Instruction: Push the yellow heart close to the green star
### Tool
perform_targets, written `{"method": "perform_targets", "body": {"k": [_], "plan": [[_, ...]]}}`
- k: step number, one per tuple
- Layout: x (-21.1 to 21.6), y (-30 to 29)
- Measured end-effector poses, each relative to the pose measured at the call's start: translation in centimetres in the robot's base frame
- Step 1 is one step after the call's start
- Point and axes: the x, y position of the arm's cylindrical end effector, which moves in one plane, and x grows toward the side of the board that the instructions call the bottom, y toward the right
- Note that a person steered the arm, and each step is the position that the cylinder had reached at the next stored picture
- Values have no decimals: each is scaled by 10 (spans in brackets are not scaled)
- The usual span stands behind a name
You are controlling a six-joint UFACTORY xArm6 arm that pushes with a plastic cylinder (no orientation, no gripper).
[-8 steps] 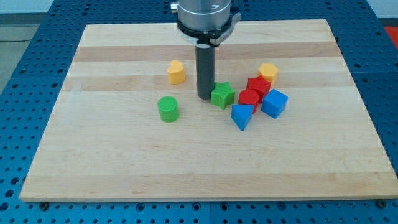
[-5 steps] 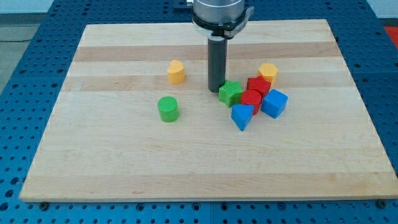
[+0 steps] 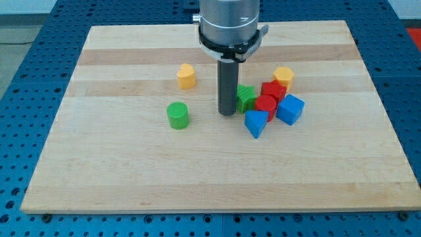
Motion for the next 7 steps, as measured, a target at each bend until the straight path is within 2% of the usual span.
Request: {"method": "perform_targets", "body": {"k": [3,4,7], "plan": [[-7,7],[-6,-15],[-59,-131]]}}
